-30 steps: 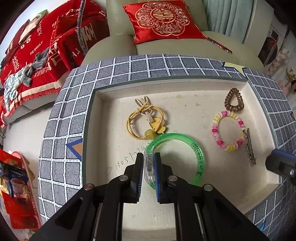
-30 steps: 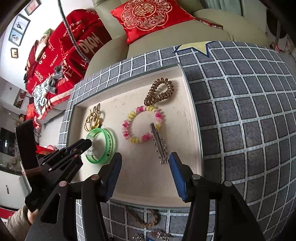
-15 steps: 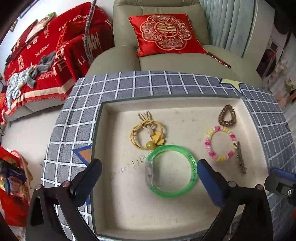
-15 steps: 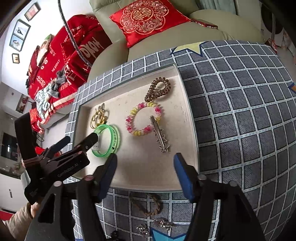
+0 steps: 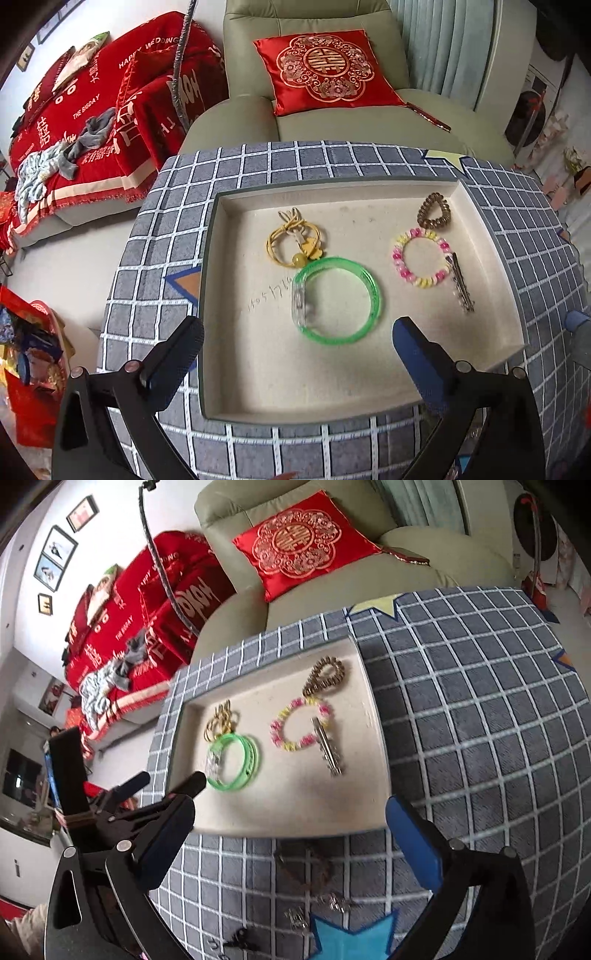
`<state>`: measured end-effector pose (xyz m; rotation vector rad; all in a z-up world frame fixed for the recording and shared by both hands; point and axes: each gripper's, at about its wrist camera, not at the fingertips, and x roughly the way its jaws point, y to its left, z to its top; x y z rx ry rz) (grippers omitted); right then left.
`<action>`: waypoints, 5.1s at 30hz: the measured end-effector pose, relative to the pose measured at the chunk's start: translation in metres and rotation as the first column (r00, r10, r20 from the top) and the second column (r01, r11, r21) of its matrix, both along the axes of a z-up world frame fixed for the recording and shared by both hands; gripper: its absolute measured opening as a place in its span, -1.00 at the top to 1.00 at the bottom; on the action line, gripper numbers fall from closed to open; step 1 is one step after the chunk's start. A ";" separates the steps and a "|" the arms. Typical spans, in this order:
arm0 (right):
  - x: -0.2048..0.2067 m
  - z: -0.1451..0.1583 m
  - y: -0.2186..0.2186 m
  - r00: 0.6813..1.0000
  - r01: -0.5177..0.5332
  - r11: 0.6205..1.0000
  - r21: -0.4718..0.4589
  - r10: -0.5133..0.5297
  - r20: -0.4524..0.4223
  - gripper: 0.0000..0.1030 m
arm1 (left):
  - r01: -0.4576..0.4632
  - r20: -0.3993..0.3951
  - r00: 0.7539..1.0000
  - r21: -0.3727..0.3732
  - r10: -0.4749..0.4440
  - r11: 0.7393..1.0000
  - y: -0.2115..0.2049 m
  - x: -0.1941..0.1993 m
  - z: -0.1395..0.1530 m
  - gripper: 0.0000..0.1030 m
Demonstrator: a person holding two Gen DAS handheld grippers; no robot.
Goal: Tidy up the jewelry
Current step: 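Move both tools back to the jewelry beside the tray, then grasp the black claw clip with the left tool while the right tool grasps a small silver charm, then carry the claw clip and silver charm into the tray with both tools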
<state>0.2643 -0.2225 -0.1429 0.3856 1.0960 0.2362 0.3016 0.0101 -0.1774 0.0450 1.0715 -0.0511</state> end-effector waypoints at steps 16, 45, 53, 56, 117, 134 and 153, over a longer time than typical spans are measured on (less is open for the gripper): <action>-0.068 -0.027 -0.023 0.989 0.045 0.997 -0.065 -0.054 -0.141 -0.99 | 0.041 -0.122 0.991 -0.080 -0.050 0.996 0.017 -0.070 -0.014 -1.00; -0.091 -0.073 -0.011 0.968 -0.151 0.942 -0.300 0.078 -0.239 -0.96 | -0.027 -0.246 0.969 -0.168 -0.015 0.985 0.011 -0.168 -0.041 -1.00; -0.077 -0.079 0.007 0.958 -0.243 0.908 -0.341 0.169 -0.233 -0.62 | -0.039 -0.245 0.970 -0.155 0.000 0.987 -0.002 -0.168 -0.049 -1.00; -0.070 -0.081 0.017 0.952 -0.278 0.891 -0.360 0.204 -0.229 -0.54 | -0.045 -0.242 0.970 -0.149 0.007 0.988 -0.009 -0.165 -0.052 -1.00; -0.069 -0.028 0.006 0.987 -0.079 0.988 -0.132 0.058 -0.153 0.69 | 0.065 -0.102 0.991 -0.245 -0.092 0.967 0.004 -0.117 -0.005 0.22; -0.013 0.000 0.018 0.994 -0.089 0.990 -0.113 0.081 -0.075 0.69 | 0.029 -0.021 0.999 -0.229 -0.035 0.973 0.033 -0.055 0.019 0.22; 0.042 -0.031 0.037 0.990 -0.112 0.990 -0.087 0.103 -0.101 0.69 | 0.015 -0.092 0.995 -0.155 -0.029 0.988 0.028 0.002 -0.024 0.22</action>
